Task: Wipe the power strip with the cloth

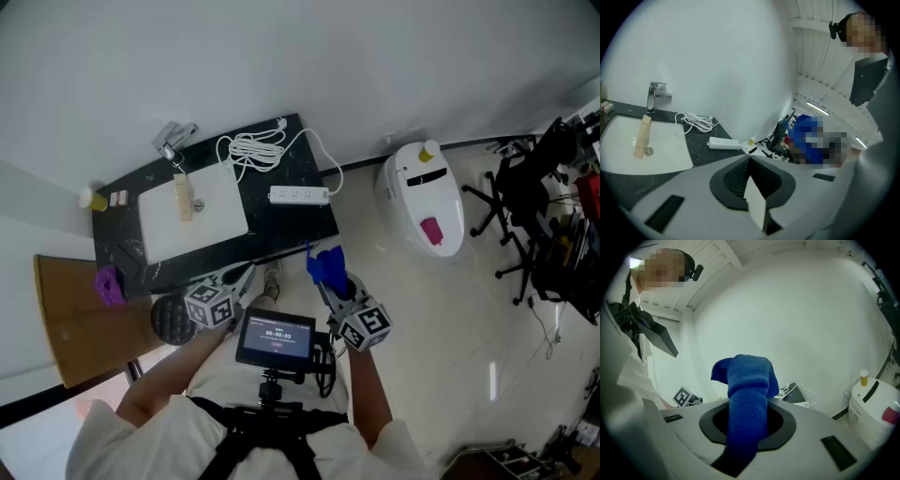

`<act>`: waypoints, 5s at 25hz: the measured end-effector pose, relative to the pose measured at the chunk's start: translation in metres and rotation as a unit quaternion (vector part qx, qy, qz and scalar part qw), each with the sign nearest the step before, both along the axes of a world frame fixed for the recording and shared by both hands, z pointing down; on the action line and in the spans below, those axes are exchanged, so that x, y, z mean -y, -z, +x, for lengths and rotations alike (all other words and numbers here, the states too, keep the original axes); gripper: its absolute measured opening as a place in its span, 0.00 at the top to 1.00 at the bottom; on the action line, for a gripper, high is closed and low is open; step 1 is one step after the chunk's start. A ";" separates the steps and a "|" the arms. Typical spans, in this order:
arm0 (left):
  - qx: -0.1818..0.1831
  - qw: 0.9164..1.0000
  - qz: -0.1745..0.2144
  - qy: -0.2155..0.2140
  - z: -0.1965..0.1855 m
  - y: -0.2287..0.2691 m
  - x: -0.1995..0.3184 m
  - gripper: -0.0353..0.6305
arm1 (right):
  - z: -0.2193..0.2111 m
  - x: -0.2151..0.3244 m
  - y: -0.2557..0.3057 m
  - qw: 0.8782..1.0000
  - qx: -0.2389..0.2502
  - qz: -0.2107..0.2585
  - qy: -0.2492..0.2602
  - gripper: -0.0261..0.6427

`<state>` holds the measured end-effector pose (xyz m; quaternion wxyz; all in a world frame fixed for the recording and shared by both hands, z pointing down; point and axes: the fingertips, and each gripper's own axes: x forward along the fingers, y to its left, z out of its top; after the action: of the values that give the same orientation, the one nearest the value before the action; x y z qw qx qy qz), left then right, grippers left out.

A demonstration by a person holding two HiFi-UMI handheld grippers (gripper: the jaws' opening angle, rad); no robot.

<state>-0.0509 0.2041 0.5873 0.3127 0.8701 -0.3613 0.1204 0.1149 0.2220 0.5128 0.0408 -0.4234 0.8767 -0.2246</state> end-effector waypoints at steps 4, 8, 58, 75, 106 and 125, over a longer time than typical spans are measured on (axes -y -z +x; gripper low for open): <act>-0.004 1.000 -0.001 -0.004 -0.016 0.001 0.039 0.94 | -0.017 0.043 -0.004 1.000 -0.007 -0.005 -0.003 0.83; -0.009 1.000 -0.004 -0.002 -0.035 0.001 0.078 0.94 | -0.038 0.082 -0.009 1.000 -0.023 -0.013 0.000 0.83; -0.059 0.997 -0.034 -0.040 -0.085 -0.035 0.318 0.94 | -0.190 0.374 -0.144 0.966 -0.173 -0.176 0.079 0.83; -0.028 0.998 -0.048 -0.023 -0.077 -0.052 0.329 0.94 | -0.183 0.373 -0.241 0.936 -0.222 -0.248 0.117 0.83; -0.025 0.997 -0.051 -0.043 -0.057 -0.055 0.316 0.94 | -0.133 0.371 -0.240 0.946 -0.175 -0.266 0.066 0.83; -0.025 0.998 -0.053 -0.031 -0.054 -0.057 0.314 0.94 | -0.106 0.367 -0.240 0.948 -0.165 -0.269 0.051 0.83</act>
<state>-0.1048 -0.1103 0.6444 0.3636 0.8659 -0.3191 0.1272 0.0094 -0.1455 0.7531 -0.2311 -0.4042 0.7988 -0.3810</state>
